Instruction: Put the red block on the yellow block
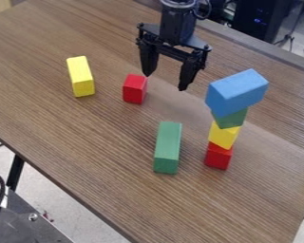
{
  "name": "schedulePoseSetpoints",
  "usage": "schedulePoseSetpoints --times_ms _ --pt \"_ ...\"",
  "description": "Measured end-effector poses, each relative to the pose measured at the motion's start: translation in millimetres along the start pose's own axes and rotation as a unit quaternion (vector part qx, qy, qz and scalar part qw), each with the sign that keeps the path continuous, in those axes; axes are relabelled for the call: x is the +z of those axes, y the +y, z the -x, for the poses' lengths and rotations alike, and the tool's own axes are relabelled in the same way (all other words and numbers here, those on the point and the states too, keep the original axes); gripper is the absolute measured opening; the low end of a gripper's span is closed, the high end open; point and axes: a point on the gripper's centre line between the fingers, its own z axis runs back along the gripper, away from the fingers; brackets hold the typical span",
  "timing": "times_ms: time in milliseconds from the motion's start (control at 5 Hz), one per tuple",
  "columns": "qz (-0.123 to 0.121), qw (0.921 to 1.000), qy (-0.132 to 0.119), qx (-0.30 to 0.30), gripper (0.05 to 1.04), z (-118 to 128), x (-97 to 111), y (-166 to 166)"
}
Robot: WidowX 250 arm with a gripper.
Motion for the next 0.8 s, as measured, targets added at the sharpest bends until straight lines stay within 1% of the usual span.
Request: schedulePoseSetpoints --times_ms 200,400,600,800 --pt "-0.001 0.9998 0.018 0.001 0.997 4.4 -10.0 0.2" --pt "-0.02 0.9987 0.038 0.026 0.997 16.1 -18.8 19.2" --pt "-0.019 0.9962 0.057 0.063 0.997 21.8 -15.5 39.2" --pt "-0.014 0.9954 0.058 0.075 0.997 19.2 -12.5 45.5"
